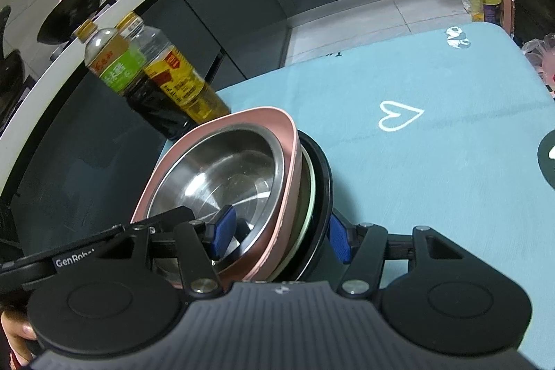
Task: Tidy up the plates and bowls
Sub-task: 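Carry the dish stack with the left gripper toward the bottles, then lower the dish stack onto the cloth and open the left gripper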
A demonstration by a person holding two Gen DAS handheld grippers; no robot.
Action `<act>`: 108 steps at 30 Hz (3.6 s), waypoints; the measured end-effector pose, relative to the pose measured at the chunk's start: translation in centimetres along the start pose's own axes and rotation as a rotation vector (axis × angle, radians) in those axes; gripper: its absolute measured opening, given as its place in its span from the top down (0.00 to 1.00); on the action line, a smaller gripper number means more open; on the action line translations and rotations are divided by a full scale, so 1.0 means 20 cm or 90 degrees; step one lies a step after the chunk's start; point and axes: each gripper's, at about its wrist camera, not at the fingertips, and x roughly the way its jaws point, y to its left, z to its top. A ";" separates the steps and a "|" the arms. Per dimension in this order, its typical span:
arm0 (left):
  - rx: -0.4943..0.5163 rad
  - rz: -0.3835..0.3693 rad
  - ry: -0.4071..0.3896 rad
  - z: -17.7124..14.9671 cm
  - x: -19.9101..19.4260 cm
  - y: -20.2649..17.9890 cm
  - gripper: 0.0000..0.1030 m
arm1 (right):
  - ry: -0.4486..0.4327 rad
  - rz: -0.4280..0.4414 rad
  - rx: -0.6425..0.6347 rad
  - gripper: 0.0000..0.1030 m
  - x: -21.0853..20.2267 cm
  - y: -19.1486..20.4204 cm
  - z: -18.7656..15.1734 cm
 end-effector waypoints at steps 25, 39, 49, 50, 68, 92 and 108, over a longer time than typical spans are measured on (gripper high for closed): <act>0.011 0.011 -0.003 0.14 0.18 -0.02 0.49 | -0.007 -0.011 0.011 0.53 0.12 -0.08 0.13; 0.011 0.001 -0.010 0.12 0.25 0.01 0.48 | -0.009 -0.016 0.018 0.53 0.17 -0.13 0.11; 0.011 0.003 -0.028 0.11 0.23 0.02 0.49 | -0.022 -0.006 0.016 0.53 0.16 -0.14 0.09; 0.023 0.013 -0.046 0.11 0.22 0.02 0.49 | -0.022 -0.005 0.017 0.53 0.16 -0.15 0.09; 0.062 0.043 -0.084 0.06 0.09 -0.02 0.49 | -0.053 -0.022 0.008 0.53 0.06 -0.13 0.07; 0.086 0.041 -0.155 -0.12 -0.20 -0.08 0.49 | -0.125 -0.064 -0.064 0.53 -0.14 0.06 -0.12; 0.115 0.037 -0.185 -0.34 -0.43 -0.10 0.49 | -0.177 -0.094 -0.093 0.53 -0.33 0.22 -0.38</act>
